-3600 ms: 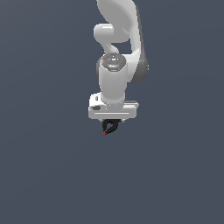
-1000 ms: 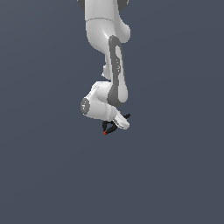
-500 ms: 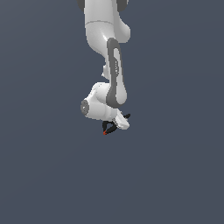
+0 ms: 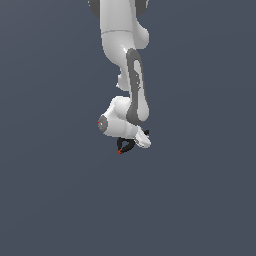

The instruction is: Pick up the object and move it to a goal position.

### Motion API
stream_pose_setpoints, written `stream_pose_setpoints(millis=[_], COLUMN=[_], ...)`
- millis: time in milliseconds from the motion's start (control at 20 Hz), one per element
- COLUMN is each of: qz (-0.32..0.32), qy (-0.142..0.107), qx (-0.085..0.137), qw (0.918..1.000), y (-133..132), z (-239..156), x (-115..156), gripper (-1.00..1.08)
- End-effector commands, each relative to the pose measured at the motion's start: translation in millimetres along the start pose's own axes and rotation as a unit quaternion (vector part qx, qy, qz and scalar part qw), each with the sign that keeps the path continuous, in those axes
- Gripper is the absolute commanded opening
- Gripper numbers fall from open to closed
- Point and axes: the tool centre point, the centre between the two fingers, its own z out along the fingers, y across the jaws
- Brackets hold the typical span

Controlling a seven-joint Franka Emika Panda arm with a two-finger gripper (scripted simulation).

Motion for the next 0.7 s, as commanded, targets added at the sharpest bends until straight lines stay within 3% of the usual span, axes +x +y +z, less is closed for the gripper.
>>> stream_pose_setpoints(millis=[0, 650], qz=[0.0, -0.003], qy=[0.0, 0.003], qx=[0.001, 0.004], qw=[1.0, 1.0], y=[0.0, -3.7], z=[1.7, -0.2], x=[0.2, 0.1], gripper=[-1.0, -1.0])
